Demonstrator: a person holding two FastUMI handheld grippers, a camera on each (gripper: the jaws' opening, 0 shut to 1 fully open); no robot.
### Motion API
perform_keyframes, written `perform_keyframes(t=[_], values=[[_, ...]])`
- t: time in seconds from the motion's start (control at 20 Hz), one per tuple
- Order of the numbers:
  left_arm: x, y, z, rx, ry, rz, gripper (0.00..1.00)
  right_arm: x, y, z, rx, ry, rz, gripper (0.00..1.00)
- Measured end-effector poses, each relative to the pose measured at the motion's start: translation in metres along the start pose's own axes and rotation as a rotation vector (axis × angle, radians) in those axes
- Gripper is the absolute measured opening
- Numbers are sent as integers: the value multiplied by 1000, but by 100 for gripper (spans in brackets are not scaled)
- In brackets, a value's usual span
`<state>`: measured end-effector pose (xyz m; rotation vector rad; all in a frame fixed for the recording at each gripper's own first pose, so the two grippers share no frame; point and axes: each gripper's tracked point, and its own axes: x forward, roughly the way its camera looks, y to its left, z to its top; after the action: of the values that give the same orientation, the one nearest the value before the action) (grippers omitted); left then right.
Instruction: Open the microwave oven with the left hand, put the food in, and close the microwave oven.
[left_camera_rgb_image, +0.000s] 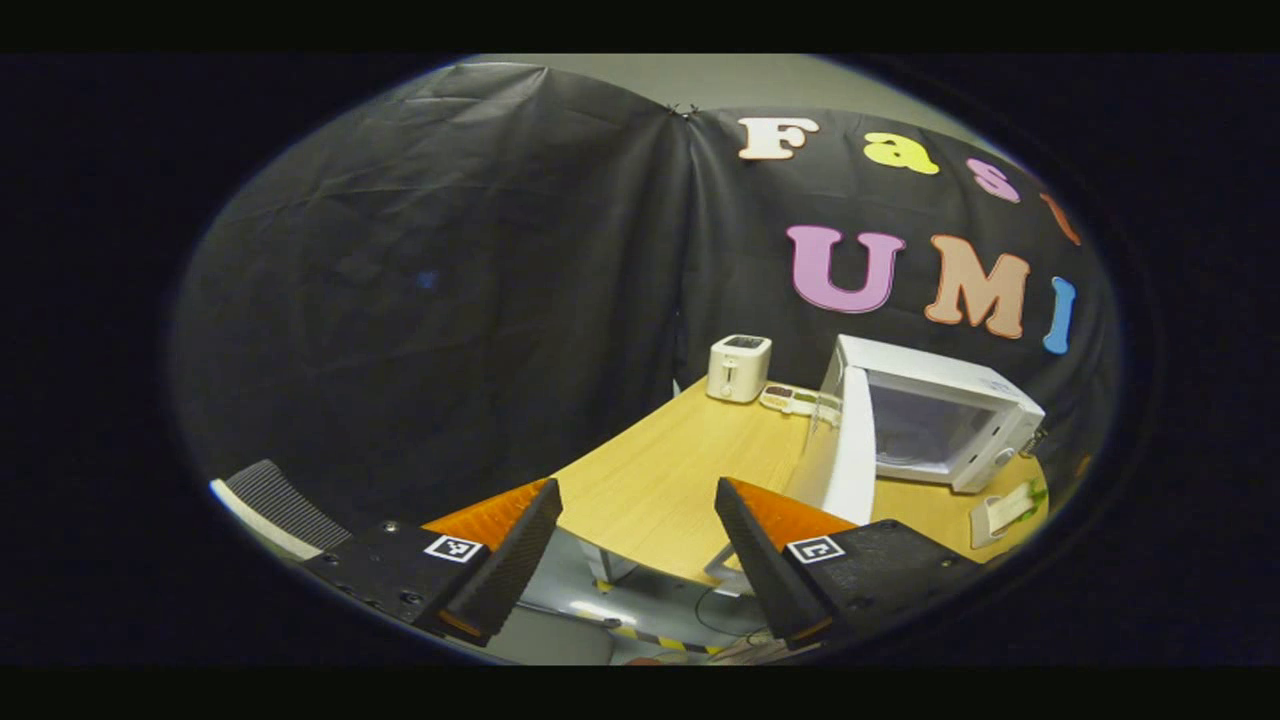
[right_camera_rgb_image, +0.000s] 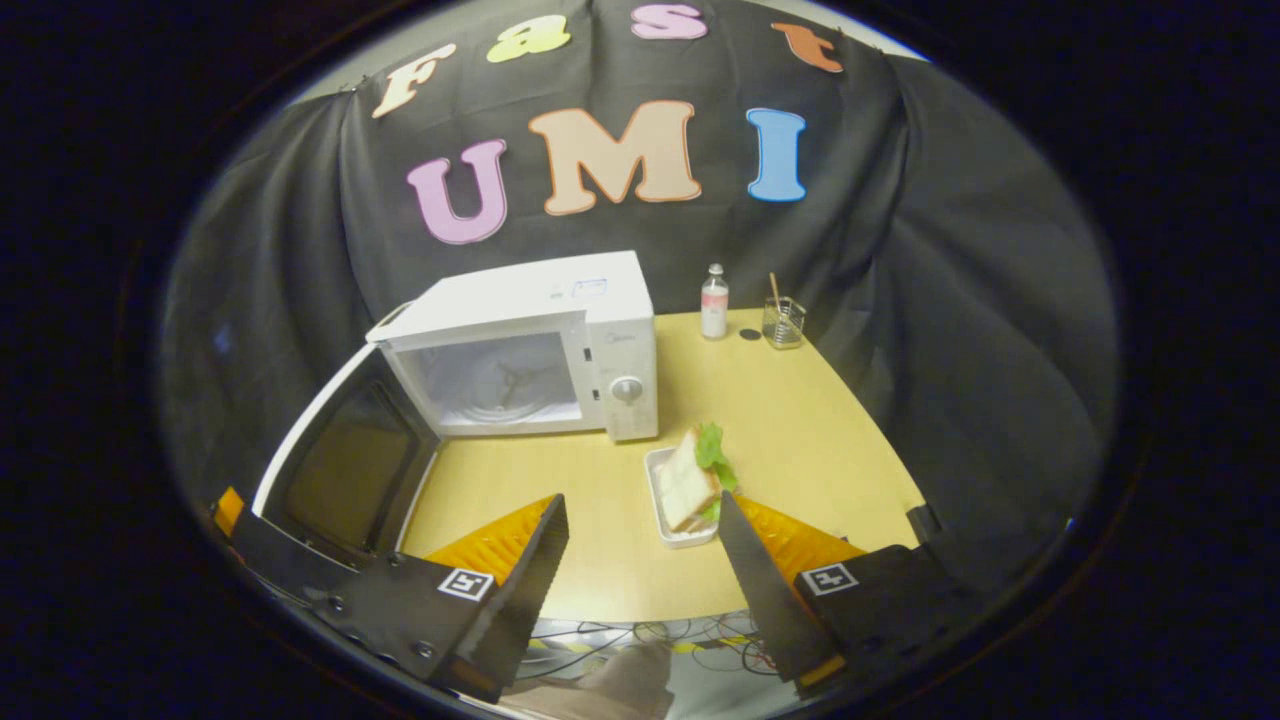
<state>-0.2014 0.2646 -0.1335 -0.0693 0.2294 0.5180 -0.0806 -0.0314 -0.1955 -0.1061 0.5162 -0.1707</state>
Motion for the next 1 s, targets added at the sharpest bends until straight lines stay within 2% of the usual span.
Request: perform_keyframes(t=[0.1,0.15,0.2,0.25,0.45,0.5,0.55,0.6,0.7,0.75,0.8,0.85,0.9,1.0], values=[[-3,-20,18,-20,-39,12,95,20,-11,-2,-16,49,10,95],[-3,-33,24,-28,-51,11,94,30,-15,-1,-23,75,18,91],[-4,-44,26,-32,-55,12,94,41,-22,-2,-30,102,26,91],[-3,-55,28,-36,-55,13,94,51,-26,-3,-37,126,34,95],[0,-100,37,-62,-63,8,95,91,-43,-11,-58,241,69,95],[3,-111,36,-63,-60,3,90,100,-46,-14,-66,274,80,96],[5,-121,39,-61,-63,4,95,111,-48,-18,-70,306,94,96],[8,-128,41,-58,-68,9,95,120,-50,-23,-71,345,105,91],[15,-143,45,-53,-70,24,95,141,-54,-32,-78,414,125,91],[18,-149,48,-53,-74,31,95,150,-56,-35,-88,442,133,95],[20,-158,51,-54,-82,32,95,158,-59,-39,-98,467,142,92],[23,-166,54,-54,-88,33,90,164,-59,-41,-100,488,155,92],[27,-173,55,-52,-90,32,95,170,-59,-45,-94,511,169,92],[32,-188,59,-47,-93,30,95,179,-58,-49,-71,541,188,92]])
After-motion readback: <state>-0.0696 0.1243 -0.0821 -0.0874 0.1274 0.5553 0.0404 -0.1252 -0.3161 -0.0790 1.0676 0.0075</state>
